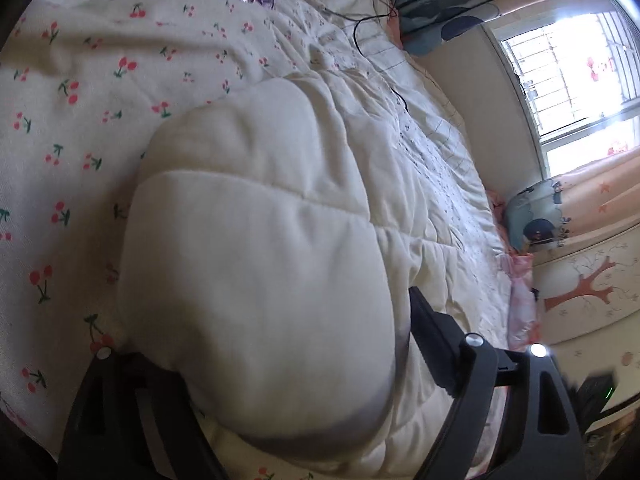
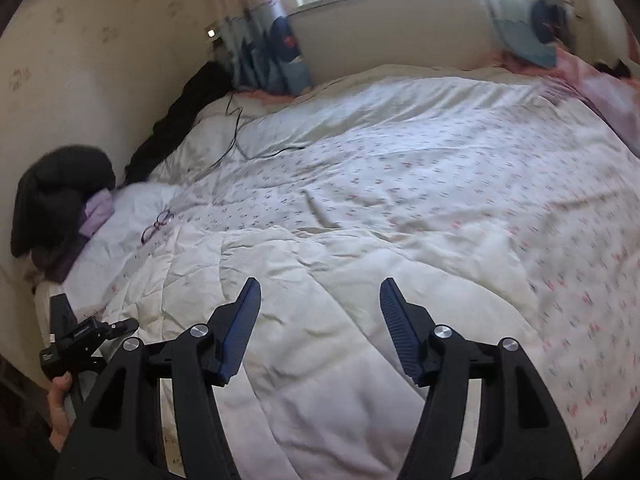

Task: Fold large clothes

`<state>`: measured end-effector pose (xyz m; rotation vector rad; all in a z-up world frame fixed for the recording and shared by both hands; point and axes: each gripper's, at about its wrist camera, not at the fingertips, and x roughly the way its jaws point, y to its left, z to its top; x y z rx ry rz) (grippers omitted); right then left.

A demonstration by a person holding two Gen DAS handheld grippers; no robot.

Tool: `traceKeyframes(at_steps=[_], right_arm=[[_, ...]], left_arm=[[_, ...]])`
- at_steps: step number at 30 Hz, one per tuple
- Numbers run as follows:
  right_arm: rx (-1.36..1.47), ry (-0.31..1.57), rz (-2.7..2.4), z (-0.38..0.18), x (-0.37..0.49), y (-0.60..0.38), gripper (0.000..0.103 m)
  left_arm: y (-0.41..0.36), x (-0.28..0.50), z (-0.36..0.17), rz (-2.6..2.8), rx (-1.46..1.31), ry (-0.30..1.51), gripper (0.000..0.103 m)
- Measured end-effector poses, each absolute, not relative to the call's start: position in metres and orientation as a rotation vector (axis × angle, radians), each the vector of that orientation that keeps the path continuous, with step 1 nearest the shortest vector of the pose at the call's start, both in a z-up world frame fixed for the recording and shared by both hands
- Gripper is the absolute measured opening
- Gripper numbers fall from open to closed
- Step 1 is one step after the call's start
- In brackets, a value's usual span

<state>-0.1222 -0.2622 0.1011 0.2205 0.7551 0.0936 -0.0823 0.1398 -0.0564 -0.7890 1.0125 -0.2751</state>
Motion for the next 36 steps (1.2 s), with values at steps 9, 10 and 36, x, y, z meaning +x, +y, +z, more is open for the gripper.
traceKeyframes(at_steps=[9,10,36], right_arm=[[0.077,1.071,0.065,-0.023,0.008,-0.201,0.066],[0.085,1.071,0.071,-0.02,0.007,-0.202,0.066],[0.025,1.036,-0.054,-0.006,0.041,-0.204,0.089]], left_arm=[[0.128,-0.078,-0.056,-0.342,-0.774,1.006,0.085],[0.127,-0.078,-0.056,-0.335,-0.775,1.012,0.085],[0.101,-0.088,-0.03,-0.235,-0.567,0.948,0.087]])
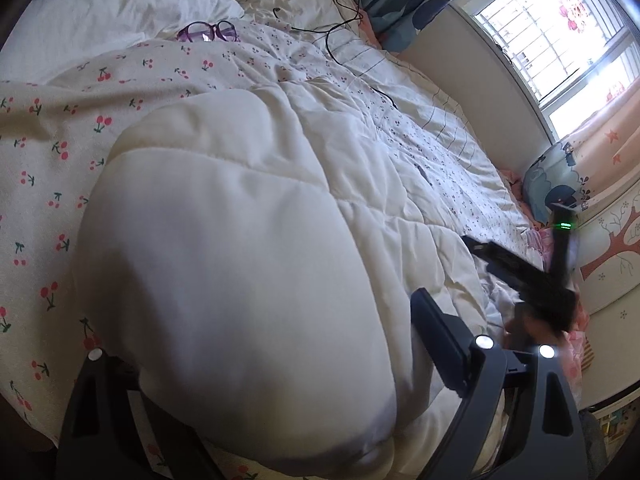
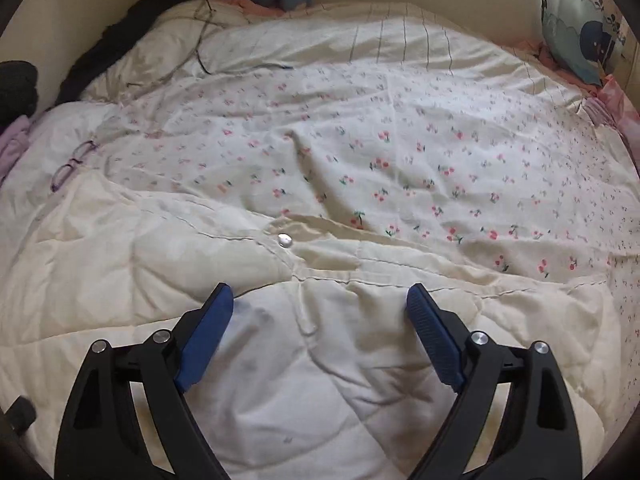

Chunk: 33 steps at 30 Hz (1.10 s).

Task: Fold large clothes

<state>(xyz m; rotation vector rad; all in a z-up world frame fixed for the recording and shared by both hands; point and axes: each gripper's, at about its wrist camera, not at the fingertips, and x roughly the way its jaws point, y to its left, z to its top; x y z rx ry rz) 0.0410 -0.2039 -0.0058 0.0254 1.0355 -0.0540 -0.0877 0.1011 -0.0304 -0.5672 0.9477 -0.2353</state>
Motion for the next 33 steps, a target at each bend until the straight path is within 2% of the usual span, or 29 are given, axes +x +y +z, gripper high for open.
traceKeyframes(at_steps=[1,6,13,16,18,20,23,26,28,31,33], right_arm=[[0.024,1.077,-0.056,-0.023,0.046,-0.204,0.093],[0.002,1.086,-0.051,-0.03,0.044,-0.202,0.094],[0.011,1.003,0.049,0.021,-0.008,-0.197,0.094],[-0.015,0.959,0.039,0.029,-0.046,-0.194,0.094],[-0.074,1.037,0.042,0.001,-0.057,-0.188,0.095],[-0.098,0.993,0.044,-0.011,-0.066,-0.185,0.096],[-0.04,1.029,0.04,0.003,-0.064,-0.188,0.095],[-0.038,0.969,0.057,0.024,-0.083,-0.186,0.095],[-0.083,0.955,0.057,0.025,-0.1,-0.179,0.095],[-0.136,1.025,0.065,-0.003,-0.108,-0.171,0.096],[-0.111,1.048,0.059,0.002,-0.106,-0.173,0.096]], left_arm=[[0.1,-0.089,-0.028,-0.24,-0.555,0.939,0.087],[0.093,-0.094,-0.023,-0.231,-0.496,0.918,0.087],[0.096,-0.095,-0.022,-0.229,-0.519,0.928,0.087],[0.1,-0.094,-0.026,-0.231,-0.564,0.945,0.087],[0.107,-0.091,-0.032,-0.243,-0.632,0.961,0.09],[0.116,-0.088,-0.038,-0.244,-0.72,0.974,0.091],[0.131,-0.091,-0.044,-0.222,-0.837,0.96,0.091],[0.138,-0.09,-0.055,-0.235,-0.92,0.981,0.091],[0.134,-0.089,-0.058,-0.247,-0.933,0.998,0.091],[0.124,-0.088,-0.058,-0.261,-0.898,1.008,0.093],[0.121,-0.089,-0.058,-0.259,-0.889,0.999,0.093]])
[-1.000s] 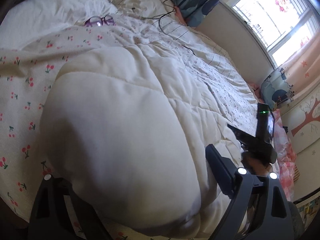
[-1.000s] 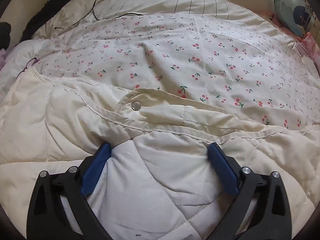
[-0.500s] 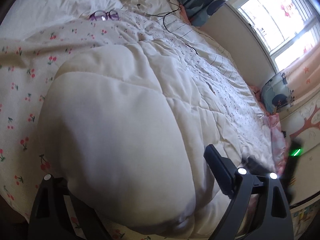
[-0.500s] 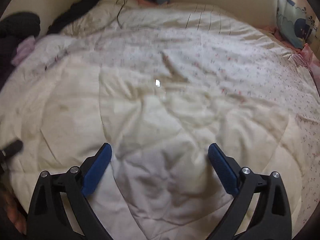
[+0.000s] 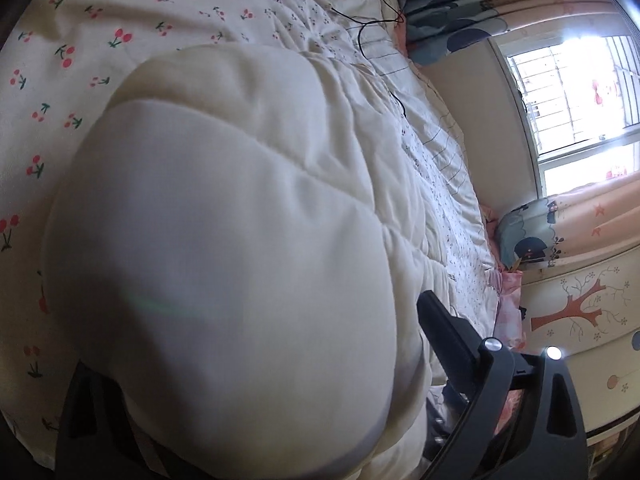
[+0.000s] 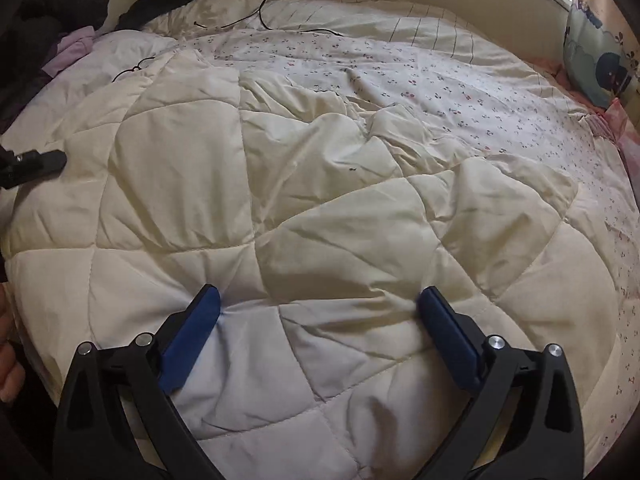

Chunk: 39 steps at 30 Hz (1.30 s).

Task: Fold large clothes

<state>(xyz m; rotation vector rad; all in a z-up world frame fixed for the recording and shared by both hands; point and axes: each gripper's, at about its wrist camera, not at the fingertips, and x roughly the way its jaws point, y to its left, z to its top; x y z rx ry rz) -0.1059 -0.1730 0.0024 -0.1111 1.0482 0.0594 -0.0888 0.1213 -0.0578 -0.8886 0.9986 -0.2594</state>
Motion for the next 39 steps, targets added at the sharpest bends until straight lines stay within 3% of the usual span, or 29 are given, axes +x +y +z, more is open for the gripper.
traceKeyframes(at_steps=[4,7,13,19,25,29,32,37,39], right_arm=[[-0.095,0.981,0.053,0.026,-0.12,-0.169,0.096],[-0.136,1.048,0.052,-0.003,-0.122,-0.161,0.097],[-0.103,1.015,0.057,0.022,-0.12,-0.164,0.097],[-0.164,1.102,0.072,0.004,-0.119,-0.156,0.097],[-0.077,0.949,0.039,0.043,-0.08,-0.181,0.097],[-0.027,1.094,-0.05,-0.016,-0.026,-0.206,0.097],[-0.046,1.118,-0.031,-0.017,-0.019,-0.205,0.097],[0.008,0.991,0.023,0.033,-0.073,-0.207,0.097],[-0.04,0.993,0.041,0.028,-0.097,-0.197,0.097]], left_arm=[[0.123,-0.089,-0.058,-0.274,-0.911,0.978,0.092],[0.117,-0.088,-0.055,-0.304,-0.885,0.969,0.092],[0.119,-0.085,-0.054,-0.322,-0.887,0.965,0.088],[0.117,-0.085,-0.057,-0.278,-0.881,0.983,0.088],[0.119,-0.082,-0.058,-0.28,-0.886,1.001,0.088],[0.118,-0.081,-0.06,-0.279,-0.878,1.001,0.089],[0.114,-0.08,-0.059,-0.296,-0.848,1.001,0.089],[0.118,-0.083,-0.06,-0.314,-0.865,1.004,0.089],[0.119,-0.083,-0.06,-0.316,-0.863,1.003,0.088]])
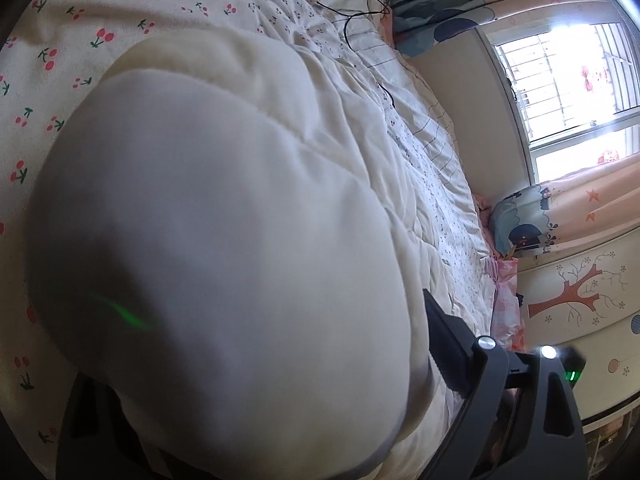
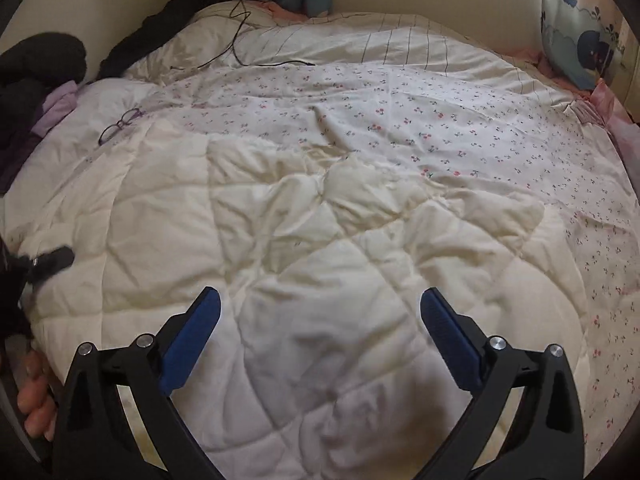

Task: Fold large clothes

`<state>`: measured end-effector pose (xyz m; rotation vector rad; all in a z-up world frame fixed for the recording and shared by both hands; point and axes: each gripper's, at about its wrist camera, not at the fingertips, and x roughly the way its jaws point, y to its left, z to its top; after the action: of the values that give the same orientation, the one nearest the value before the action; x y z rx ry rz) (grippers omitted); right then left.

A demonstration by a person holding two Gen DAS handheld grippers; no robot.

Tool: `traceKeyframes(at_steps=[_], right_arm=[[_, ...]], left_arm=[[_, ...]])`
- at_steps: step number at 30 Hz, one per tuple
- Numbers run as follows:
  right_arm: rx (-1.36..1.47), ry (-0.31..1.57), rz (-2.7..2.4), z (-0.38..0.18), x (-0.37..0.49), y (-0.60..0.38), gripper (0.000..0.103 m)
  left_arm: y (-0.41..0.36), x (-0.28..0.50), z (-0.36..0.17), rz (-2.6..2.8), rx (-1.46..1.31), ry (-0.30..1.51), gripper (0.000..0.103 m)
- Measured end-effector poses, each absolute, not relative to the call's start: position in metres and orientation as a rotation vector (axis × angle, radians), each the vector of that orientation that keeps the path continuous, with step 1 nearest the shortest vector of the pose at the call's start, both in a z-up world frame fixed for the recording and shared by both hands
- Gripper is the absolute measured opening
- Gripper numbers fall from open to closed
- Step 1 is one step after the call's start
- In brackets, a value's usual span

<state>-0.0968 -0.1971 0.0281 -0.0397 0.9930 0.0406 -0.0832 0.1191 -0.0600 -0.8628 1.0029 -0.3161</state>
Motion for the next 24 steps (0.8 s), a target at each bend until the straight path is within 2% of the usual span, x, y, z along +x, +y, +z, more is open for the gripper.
traceKeyframes(at_steps=[1,3,5,7,12,14,17,20,24], right_arm=[[-0.09,1.06,0.05,0.009,-0.101,-0.19,0.097],[-0.135,1.031,0.053,-0.006,-0.108,-0.184,0.097],[-0.074,1.056,0.046,0.003,-0.106,-0.188,0.097],[-0.015,1.002,0.06,0.02,-0.112,-0.189,0.097],[-0.167,1.032,0.067,-0.001,-0.125,-0.16,0.097],[-0.092,1.056,0.053,0.008,-0.123,-0.166,0.097],[-0.049,0.979,0.051,0.026,-0.128,-0.166,0.097],[-0.145,1.045,0.059,-0.002,-0.128,-0.147,0.097],[-0.074,1.008,0.046,0.012,-0.128,-0.155,0.097]], left_arm=[[0.119,-0.083,-0.06,-0.315,-0.864,1.003,0.088],[0.123,-0.085,-0.061,-0.304,-0.882,0.995,0.088],[0.13,-0.088,-0.061,-0.288,-0.901,0.981,0.088],[0.135,-0.091,-0.06,-0.286,-0.909,0.968,0.088],[0.136,-0.091,-0.059,-0.307,-0.917,0.962,0.088],[0.135,-0.091,-0.057,-0.322,-0.903,0.962,0.081],[0.137,-0.091,-0.054,-0.352,-0.892,0.958,0.071],[0.139,-0.091,-0.056,-0.339,-0.897,0.967,0.071],[0.144,-0.089,-0.061,-0.321,-0.915,0.976,0.071]])
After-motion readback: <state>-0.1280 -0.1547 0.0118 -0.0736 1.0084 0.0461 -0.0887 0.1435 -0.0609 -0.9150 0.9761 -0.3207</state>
